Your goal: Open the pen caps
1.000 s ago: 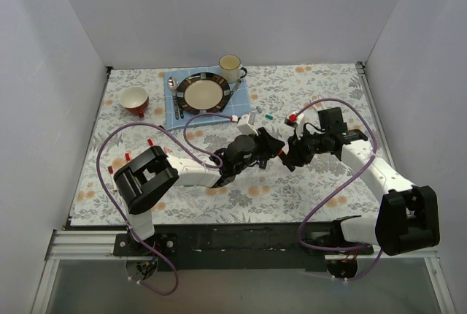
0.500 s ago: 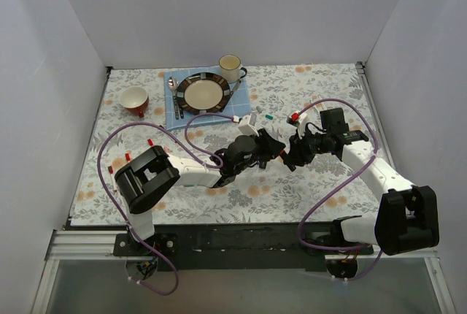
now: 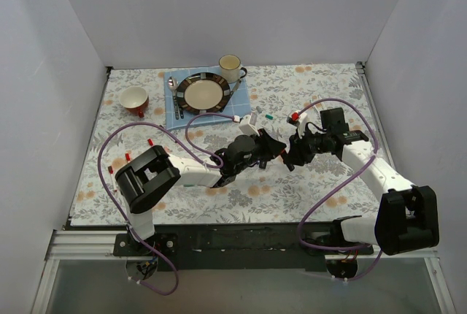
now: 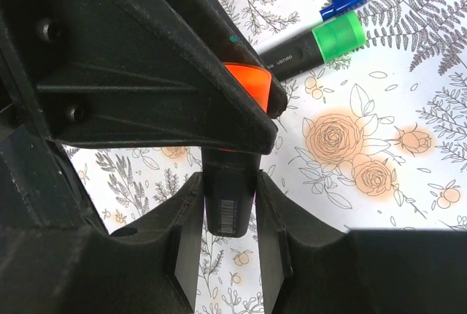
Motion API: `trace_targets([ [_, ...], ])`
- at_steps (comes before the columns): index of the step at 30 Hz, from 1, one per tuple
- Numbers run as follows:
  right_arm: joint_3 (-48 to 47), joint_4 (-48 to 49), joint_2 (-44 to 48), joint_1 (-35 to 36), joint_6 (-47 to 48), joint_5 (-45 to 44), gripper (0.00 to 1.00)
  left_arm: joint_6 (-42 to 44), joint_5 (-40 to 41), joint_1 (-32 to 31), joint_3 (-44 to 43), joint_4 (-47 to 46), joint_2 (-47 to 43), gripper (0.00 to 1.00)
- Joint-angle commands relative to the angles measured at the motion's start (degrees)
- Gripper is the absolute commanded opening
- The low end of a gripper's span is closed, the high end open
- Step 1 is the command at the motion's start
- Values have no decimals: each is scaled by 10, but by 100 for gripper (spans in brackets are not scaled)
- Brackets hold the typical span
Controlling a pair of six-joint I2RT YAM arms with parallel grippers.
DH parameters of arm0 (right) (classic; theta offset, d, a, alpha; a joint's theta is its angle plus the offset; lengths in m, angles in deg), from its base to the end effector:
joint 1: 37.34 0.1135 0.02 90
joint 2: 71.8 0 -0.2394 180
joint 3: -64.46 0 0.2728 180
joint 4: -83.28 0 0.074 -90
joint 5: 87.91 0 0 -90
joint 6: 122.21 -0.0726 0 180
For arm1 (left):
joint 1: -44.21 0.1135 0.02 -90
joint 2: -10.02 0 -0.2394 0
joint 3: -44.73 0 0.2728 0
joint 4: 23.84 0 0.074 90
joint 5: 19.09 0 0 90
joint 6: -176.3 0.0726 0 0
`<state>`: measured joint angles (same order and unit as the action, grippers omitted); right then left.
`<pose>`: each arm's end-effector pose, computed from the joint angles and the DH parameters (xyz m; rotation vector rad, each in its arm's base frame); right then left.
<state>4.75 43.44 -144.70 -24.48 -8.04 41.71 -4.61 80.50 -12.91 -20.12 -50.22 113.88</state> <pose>0.2757 0.1104 0.1763 -1.0083 2.1253 0.7602 0.2443 -0.3557 0.1424 -0.7578 2.0014 -1.5943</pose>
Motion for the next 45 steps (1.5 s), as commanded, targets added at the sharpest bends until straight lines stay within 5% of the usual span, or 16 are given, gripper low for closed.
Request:
trace_targets([
  [1, -1, 8, 0, -1, 1, 13, 18, 6, -22, 0, -9, -21, -1, 0],
  [4, 0, 2, 0, -2, 7, 24, 38, 10, -41, 10, 12, -56, -17, 0],
  [9, -3, -7, -3, -7, 15, 50, 58, 25, -112, 20, 32, -130, -29, 0],
  [15, -7, -34, -12, -40, 36, 135, 64, 35, -205, 24, 43, -223, -14, 0],
  [22, -44, -201, -46, -84, 190, 327, 63, 42, -286, 50, 78, -344, -8, 0],
  [28, -70, -294, -77, -86, 287, 377, 55, 52, -301, 54, 76, -366, -3, 0],
  [38, -84, -315, -101, -85, 292, 401, 42, 44, -315, 54, 61, -389, 25, 0],
  [41, -85, -316, -108, -85, 289, 405, 31, 43, -322, 54, 55, -394, 35, 0],
  [43, -84, -317, -110, -85, 288, 403, 4, 44, -324, 54, 51, -401, 43, 0],
  [45, -81, -318, -117, -84, 282, 401, 1, 55, -322, 54, 42, -400, 43, 0],
])
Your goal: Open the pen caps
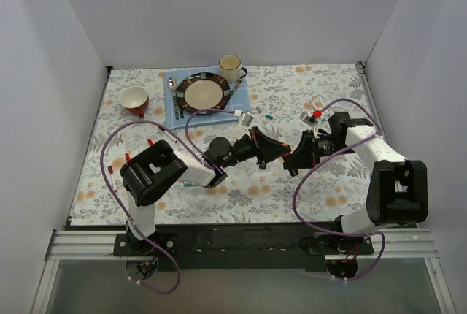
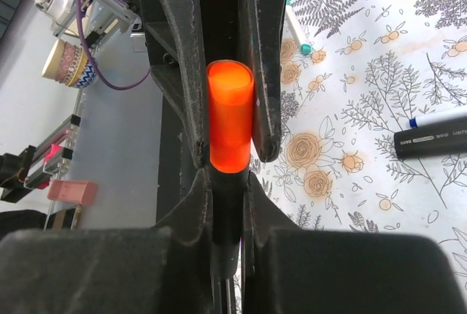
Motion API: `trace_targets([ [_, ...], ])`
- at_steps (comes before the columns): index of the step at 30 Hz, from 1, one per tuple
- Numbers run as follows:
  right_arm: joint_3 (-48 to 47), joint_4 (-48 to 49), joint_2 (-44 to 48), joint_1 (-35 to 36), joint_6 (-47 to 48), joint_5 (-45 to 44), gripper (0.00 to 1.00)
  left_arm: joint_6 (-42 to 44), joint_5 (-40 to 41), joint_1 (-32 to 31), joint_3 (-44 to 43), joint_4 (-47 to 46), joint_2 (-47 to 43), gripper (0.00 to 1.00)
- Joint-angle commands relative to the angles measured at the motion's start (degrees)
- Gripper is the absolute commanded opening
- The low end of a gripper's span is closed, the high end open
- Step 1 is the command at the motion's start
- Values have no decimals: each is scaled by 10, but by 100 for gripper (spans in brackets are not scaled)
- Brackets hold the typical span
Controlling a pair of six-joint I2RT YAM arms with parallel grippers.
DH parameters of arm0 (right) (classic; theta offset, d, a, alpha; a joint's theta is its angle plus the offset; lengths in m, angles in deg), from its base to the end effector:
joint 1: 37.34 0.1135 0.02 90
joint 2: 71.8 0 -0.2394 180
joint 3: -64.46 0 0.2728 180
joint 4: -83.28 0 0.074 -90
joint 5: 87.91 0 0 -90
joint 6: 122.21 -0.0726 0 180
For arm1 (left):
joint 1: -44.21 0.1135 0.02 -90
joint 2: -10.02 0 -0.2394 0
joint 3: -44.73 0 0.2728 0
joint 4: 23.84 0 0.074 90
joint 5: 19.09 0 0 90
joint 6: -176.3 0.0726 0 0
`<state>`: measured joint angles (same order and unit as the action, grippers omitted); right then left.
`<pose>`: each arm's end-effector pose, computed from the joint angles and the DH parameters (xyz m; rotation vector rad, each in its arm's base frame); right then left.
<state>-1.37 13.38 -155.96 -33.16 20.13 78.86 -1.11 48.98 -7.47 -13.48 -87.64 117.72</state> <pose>0.2516 0.0892 0.1753 -1.0258 1.8535 1.5186 0.2311 -0.3361 0.1691 -0.1194 1.7680 -2.1899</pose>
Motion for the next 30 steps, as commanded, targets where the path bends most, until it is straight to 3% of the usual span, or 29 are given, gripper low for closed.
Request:
trace_targets([
  [1, -21, -25, -8, 4, 7, 30, 1, 26, -5, 0, -30, -21, 1, 0],
  [5, -21, -49, -15, 9, 36, 30, 1, 73, -7, 27, -81, 41, -24, 0],
  [12, -14, -49, -7, 20, 41, 31, 1, 88, -28, 154, -197, 113, -55, 0],
  [17, -15, -49, -10, 33, 44, 29, 1, 83, -7, 187, -260, 138, -61, 0],
  [23, -25, -58, 5, 31, 56, 10, 1, 73, 8, 200, -268, 176, -64, 0],
  [25, -19, 4, 28, 13, -6, -29, 1, 68, 8, 203, -259, 202, -65, 0],
  [26, -9, 54, 44, 1, -122, -53, 1, 66, 11, 204, -250, 243, -64, 0],
  [27, 3, 165, 62, -10, -178, -85, 1, 64, 6, 205, -246, 262, -61, 0],
  [30, 48, 323, 139, -22, -307, -272, 1, 52, 0, 205, -253, 362, -40, 0],
])
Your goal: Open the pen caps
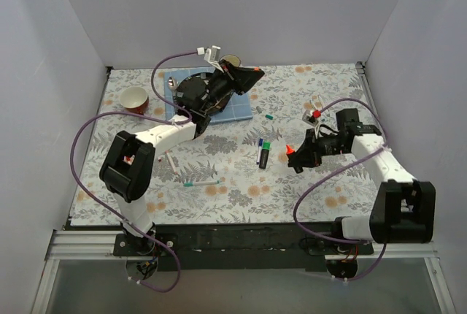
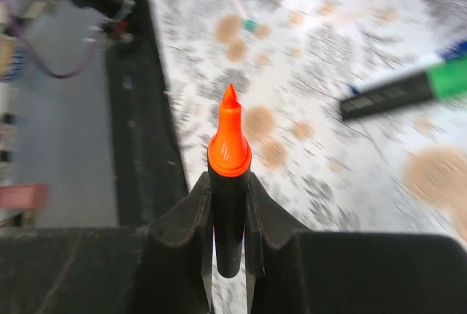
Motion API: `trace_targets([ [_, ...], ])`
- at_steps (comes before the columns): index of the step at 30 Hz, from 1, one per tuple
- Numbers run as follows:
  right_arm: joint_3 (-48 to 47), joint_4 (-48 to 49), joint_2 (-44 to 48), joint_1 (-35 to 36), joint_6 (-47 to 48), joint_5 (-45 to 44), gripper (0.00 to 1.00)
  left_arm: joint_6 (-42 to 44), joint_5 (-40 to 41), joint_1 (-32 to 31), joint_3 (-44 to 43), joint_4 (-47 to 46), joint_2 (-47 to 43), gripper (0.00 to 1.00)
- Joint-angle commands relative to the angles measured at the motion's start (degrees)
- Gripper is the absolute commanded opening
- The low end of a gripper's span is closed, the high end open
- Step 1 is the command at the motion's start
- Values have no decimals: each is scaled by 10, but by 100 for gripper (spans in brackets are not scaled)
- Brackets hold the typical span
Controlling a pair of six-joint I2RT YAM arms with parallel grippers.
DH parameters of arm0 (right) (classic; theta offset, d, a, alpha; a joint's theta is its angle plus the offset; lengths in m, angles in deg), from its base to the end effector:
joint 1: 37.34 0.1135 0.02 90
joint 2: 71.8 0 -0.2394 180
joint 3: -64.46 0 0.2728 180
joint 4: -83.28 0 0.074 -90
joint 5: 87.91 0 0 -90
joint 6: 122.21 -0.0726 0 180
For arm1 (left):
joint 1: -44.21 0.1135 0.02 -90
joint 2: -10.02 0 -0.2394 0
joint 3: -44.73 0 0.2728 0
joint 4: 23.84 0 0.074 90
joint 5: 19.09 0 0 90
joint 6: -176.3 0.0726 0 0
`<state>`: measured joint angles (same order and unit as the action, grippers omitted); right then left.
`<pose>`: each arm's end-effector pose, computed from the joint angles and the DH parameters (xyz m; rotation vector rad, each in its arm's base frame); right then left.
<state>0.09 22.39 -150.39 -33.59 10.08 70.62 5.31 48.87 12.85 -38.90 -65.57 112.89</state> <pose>0.2579 0.0846 0.1840 -1.0365 1.9405 1.3147 0.3798 -0.2634 0.3110 -0.2176 1.4439 -1.8947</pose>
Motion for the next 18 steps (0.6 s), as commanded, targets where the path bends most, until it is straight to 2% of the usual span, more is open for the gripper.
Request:
trace_targets([
  [1, 34, 251, 102, -18, -213, -272, 1, -16, -1, 1, -9, 171, 16, 0],
  [2, 27, 262, 101, -18, -214, -308, 1, -19, -1, 2, -18, 232, 38, 0],
  [4, 4, 277, 65, -22, -217, -383, 1, -25, -5, 1, -54, 288, 64, 0],
  [8, -123, 231, -61, -32, -206, -418, 1, -29, -13, 1, -113, 401, 125, 0],
  [10, -154, 233, -124, -31, -207, -443, 1, -20, -6, -4, -151, 438, 160, 0],
  [13, -195, 245, -184, -31, -209, -465, 1, -2, 9, -6, -184, 490, 198, 0],
  [18, -245, 246, -234, -32, -222, -471, 1, 24, 30, -6, -237, 540, 246, 2],
])
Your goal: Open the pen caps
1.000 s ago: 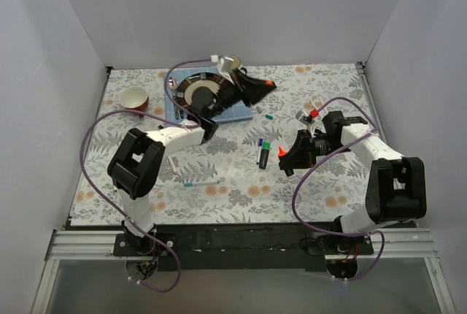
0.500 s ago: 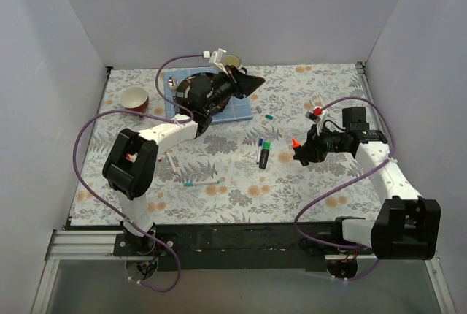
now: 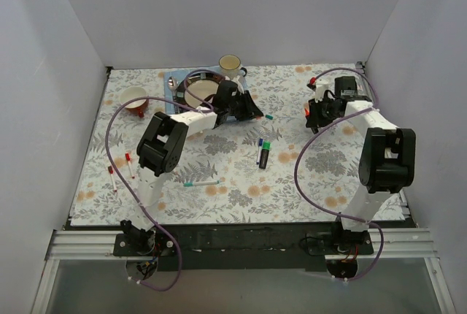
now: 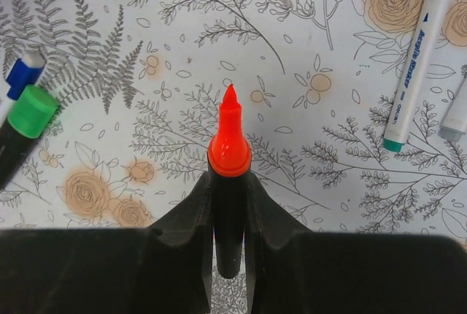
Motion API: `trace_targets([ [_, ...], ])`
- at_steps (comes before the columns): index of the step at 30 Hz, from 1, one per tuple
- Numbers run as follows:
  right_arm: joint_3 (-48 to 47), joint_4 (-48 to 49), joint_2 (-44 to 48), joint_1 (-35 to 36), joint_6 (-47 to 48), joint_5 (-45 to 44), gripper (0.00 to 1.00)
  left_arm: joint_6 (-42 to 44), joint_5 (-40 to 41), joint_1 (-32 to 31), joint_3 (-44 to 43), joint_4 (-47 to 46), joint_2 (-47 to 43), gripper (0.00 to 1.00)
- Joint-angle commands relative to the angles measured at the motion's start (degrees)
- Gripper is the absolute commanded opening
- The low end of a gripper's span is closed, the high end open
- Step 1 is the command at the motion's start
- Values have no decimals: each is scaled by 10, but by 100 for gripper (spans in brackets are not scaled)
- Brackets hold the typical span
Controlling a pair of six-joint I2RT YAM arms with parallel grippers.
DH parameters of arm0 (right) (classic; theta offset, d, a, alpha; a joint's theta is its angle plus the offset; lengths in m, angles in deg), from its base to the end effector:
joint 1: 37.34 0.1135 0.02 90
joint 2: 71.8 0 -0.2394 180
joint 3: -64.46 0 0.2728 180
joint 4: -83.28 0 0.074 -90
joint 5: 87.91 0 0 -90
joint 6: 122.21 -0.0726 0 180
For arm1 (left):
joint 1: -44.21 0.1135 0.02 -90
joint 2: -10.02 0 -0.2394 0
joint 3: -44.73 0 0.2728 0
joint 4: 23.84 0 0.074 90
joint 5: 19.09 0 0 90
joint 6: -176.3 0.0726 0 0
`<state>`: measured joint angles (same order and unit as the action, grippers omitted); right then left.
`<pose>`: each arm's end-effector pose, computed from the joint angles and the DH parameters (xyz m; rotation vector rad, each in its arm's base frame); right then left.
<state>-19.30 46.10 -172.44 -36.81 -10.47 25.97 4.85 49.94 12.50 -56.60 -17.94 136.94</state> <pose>0.4074 0.0332 0.1559 -0.6330 2.3527 0.3601 0.4379 -0.3011 0.1130 -0.8129 2.3672 -1.4177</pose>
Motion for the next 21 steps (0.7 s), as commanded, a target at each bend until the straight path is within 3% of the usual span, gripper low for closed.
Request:
trace_targets([
  [1, -58, 8, -24, 0, -17, -26, 1, 30, 21, -3, -69, 65, 22, 3],
  [9, -137, -10, -107, 0, -27, -62, 1, 29, 37, -6, -119, 101, 76, 21],
  [14, -194, -31, -150, 0, -23, -87, 2, 32, 43, -7, -125, 101, 73, 41],
  [21, -237, -45, -189, 1, -20, -134, 12, 45, 38, -7, -129, 100, 42, 54],
])
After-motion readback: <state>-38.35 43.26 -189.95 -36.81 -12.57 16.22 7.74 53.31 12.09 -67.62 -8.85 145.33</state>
